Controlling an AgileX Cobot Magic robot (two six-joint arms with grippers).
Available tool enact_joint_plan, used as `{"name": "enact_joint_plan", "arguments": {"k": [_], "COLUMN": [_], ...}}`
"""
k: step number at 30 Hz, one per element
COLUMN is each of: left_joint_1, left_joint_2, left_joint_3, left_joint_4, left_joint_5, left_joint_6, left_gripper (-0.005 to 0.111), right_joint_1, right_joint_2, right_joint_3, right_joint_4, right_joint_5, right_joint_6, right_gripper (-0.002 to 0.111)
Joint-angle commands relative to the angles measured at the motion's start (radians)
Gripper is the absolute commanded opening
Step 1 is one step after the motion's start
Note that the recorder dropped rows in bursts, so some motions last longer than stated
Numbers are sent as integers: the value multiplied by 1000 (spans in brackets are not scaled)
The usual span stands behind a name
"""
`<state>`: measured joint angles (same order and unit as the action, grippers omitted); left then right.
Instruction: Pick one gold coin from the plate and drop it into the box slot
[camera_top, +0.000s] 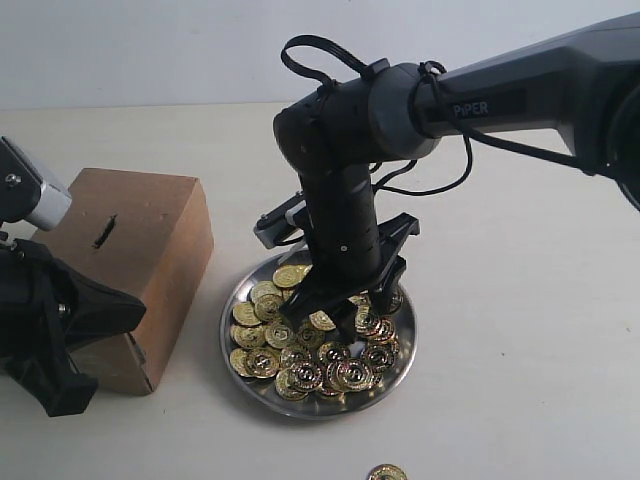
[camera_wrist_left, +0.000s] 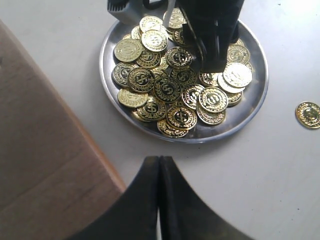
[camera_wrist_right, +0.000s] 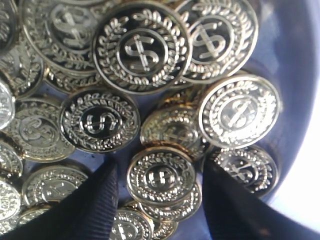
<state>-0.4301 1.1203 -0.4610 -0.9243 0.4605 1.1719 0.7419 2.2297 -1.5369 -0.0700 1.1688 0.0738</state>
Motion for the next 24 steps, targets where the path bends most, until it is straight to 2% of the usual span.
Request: {"name": "enact_joint_plan", "arguments": {"k": [1, 24], "left_joint_1": [-5, -5], "left_joint_2": [4, 4], "left_joint_3": [-5, -5], "left_joint_4": [-5, -5], "left_joint_5": [4, 4], "left_joint_6": [0, 0], "left_gripper": [0, 0], "right_joint_1": [-3, -3], "right_joint_2": [15, -2], "right_joint_3": [2, 2], "right_joint_4": [5, 9], "right_joint_5": [-49, -47], "right_joint_6": [-1, -20], "right_gripper": [51, 51]}}
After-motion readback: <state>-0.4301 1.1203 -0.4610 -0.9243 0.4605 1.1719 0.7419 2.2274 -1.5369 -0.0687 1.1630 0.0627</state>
